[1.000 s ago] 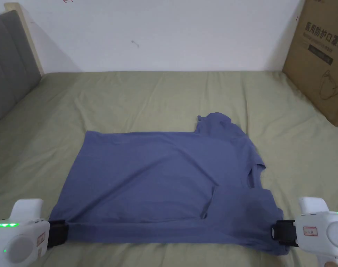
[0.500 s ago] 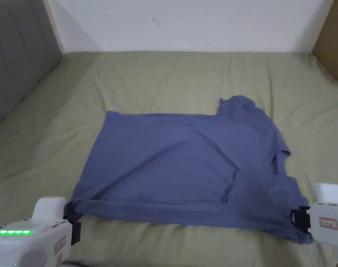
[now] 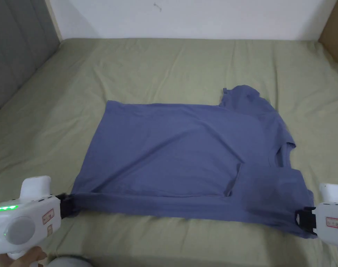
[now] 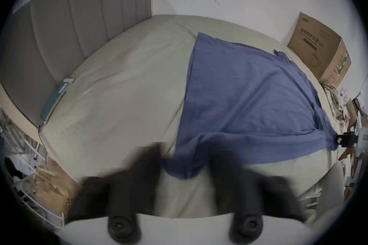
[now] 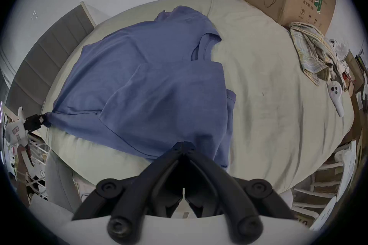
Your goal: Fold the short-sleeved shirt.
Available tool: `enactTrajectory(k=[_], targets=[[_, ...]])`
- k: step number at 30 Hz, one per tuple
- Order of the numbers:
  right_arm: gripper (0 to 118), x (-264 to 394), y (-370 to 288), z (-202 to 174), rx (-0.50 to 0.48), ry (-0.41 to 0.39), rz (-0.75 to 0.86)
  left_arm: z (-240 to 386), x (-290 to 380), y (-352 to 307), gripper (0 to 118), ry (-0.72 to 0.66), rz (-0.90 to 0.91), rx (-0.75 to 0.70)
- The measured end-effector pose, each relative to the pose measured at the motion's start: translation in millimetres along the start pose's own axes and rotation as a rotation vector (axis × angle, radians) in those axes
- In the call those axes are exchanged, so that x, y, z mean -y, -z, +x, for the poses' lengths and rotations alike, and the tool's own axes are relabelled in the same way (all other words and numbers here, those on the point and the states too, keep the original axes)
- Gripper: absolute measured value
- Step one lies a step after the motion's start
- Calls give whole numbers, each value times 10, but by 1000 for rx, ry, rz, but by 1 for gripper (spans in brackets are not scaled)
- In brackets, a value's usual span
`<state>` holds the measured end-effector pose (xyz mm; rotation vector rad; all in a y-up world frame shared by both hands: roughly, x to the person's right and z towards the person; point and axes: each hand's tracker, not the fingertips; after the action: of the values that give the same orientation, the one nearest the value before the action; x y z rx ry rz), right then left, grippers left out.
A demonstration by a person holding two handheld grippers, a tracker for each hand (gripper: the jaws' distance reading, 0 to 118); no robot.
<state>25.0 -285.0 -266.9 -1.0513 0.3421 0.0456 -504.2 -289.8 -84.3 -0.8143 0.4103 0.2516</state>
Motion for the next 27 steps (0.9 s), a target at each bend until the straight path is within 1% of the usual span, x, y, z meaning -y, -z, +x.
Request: enactTrajectory(k=[1, 2, 4, 7, 11, 12, 13, 14, 15, 16, 17, 19, 20, 22, 23, 24, 25, 27], targets=[[0, 13, -1, 4, -2, 0, -6, 51, -2, 27, 1, 29, 6, -35], [0, 31, -7, 13, -2, 1, -7, 36, -34, 75, 1, 42, -20, -28], [0, 61, -29, 41, -2, 15, -9, 54, -83, 75, 1, 39, -39, -2], [0, 76, -88, 111, -12, 47, -2, 13, -12, 34, 1, 28, -15, -10], [1, 32, -202, 196, -18, 78, 59, 39, -41, -93, 1, 28, -9, -11], [7, 12, -225, 224, -23, 86, 76, 45, -54, -108, 1, 34, -10, -9], [23, -10, -240, 250, -29, 93, 85, 51, -64, -120, 1, 40, -8, -9], [46, -36, -242, 275, -34, 96, 83, 77, -72, -146, 1, 43, -6, -12], [65, -66, -219, 289, -34, 93, 79, 92, -78, -156, 1, 44, -9, -10], [69, -90, -190, 275, -22, 86, 75, 98, -86, -165, 1, 43, -11, -10], [69, -103, -154, 277, -17, 78, 74, 100, -89, -171, 1, 42, -10, -10], [67, -118, -27, 283, -2, 65, 17, 41, -58, -74, 1, 36, -15, -12], [60, -106, 37, 268, -11, 59, 5, 36, -55, -68, 1, 39, -17, -17], [0, -33, 155, 238, -28, 51, -64, 15, -33, -20, 1, 48, -28, -29], [0, 15, 206, 202, -13, 24, -72, -1, -20, 0, 1, 48, -33, -28], [0, -3, 189, 191, 28, 8, -77, -13, -10, 1, 1, 47, -38, -28], [0, -44, 181, 210, 23, 8, -81, -19, -5, -4, 1, 46, -39, -29], [0, -159, 46, 251, 15, 33, -41, -30, 0, 4, 1, 45, -39, -29]])
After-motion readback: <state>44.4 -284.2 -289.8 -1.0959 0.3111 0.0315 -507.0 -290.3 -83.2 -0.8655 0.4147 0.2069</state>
